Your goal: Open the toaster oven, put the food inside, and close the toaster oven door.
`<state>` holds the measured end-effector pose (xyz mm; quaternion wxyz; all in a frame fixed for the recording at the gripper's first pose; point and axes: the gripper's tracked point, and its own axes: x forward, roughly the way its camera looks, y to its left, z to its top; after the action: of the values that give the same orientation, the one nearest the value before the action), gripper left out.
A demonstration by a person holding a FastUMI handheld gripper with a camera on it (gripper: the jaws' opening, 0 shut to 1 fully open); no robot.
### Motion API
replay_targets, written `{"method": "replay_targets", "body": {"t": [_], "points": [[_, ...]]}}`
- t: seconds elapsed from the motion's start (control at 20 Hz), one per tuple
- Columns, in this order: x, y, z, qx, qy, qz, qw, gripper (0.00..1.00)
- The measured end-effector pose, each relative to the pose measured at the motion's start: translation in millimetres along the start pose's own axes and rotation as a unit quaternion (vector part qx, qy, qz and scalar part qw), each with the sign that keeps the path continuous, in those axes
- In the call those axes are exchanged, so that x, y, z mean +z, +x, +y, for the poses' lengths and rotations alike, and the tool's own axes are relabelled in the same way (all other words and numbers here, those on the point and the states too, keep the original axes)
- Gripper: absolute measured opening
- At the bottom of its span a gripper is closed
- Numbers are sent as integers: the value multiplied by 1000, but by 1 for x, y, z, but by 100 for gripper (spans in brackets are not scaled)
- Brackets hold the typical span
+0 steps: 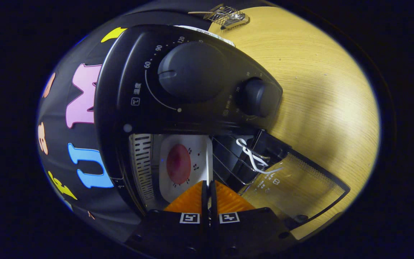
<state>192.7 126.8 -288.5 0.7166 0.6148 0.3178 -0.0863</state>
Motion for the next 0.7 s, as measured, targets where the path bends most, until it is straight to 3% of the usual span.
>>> {"method": "replay_targets", "body": {"t": [0.3, 0.4, 0.55, 0.65, 0.7], "points": [[-9, -7, 12, 26, -25, -4, 999, 15], [-20, -15, 13, 32, -35, 14, 999, 30], [-36, -34, 8, 31, -73, 34, 996, 79], [-48, -49, 7, 36, -99, 45, 993, 99], [-53, -59, 7, 37, -115, 48, 992, 99]]}}
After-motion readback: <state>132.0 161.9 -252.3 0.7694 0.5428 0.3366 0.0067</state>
